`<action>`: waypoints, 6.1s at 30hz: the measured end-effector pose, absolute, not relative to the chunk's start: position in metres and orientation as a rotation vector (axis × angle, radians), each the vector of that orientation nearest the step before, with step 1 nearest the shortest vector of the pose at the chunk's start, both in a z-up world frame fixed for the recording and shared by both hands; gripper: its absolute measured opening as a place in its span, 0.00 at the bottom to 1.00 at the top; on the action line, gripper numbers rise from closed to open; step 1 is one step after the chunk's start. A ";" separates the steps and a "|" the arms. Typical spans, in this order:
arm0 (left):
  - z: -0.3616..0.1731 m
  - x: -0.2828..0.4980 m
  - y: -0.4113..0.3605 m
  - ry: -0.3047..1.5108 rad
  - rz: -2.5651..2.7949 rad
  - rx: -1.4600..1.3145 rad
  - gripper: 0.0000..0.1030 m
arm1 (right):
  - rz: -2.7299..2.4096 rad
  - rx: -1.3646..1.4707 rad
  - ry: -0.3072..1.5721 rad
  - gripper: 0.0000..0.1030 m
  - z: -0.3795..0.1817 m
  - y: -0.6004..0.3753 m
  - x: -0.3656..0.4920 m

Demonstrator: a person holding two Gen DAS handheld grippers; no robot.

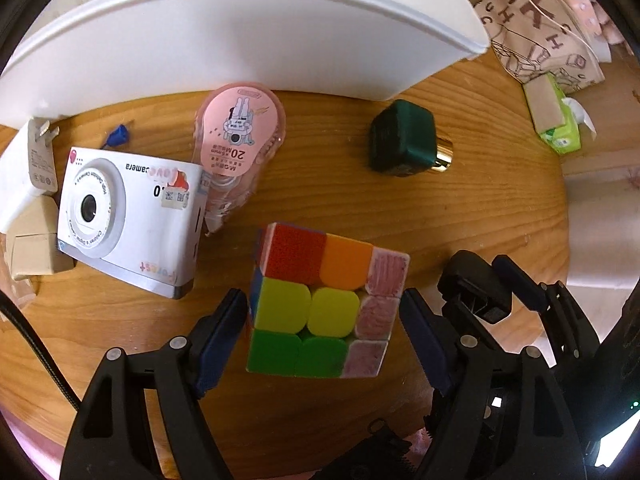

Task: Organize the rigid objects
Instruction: 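Lift the Rubik's cube with the left tool while the right tool lifts the black charger toward the tray, then release the Rubik's cube and black charger into the white tray with both tools, then withdraw both tools from the tray toward the clear cup and white toy device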

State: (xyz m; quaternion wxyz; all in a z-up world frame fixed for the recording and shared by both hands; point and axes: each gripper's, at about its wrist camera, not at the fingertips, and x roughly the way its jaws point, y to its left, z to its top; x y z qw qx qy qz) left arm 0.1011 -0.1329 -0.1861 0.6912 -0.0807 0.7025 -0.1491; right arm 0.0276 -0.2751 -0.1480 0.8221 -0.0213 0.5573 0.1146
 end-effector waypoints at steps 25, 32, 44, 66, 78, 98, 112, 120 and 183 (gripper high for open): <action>-0.174 0.084 -0.094 1.530 -0.298 -0.314 0.65 | 0.250 -0.094 1.120 0.60 -0.122 -0.262 0.014; -0.156 0.068 -0.072 1.435 -0.282 -0.357 0.65 | 0.270 -0.091 1.080 0.60 -0.108 -0.249 0.007; -0.104 0.053 -0.020 1.201 -0.268 -0.443 0.65 | 0.340 -0.108 0.919 0.60 -0.063 -0.221 0.028; -0.041 0.120 0.030 0.872 -0.190 -0.452 0.65 | 0.377 -0.087 0.696 0.60 -0.025 -0.207 0.116; -0.058 0.161 0.022 0.844 -0.167 -0.406 0.65 | 0.378 0.028 0.624 0.60 -0.060 -0.221 0.158; -0.090 0.193 0.019 0.875 -0.118 -0.398 0.65 | 0.347 0.090 0.708 0.72 -0.091 -0.226 0.182; -0.057 0.165 0.027 0.804 -0.131 -0.403 0.77 | 0.326 0.127 0.621 0.79 -0.050 -0.233 0.150; -0.028 0.131 0.036 0.723 -0.121 -0.416 0.81 | 0.303 0.179 0.555 0.80 -0.020 -0.244 0.116; -0.147 0.074 0.100 1.423 0.186 -0.234 0.83 | 0.458 -0.149 0.883 0.81 -0.131 -0.110 0.051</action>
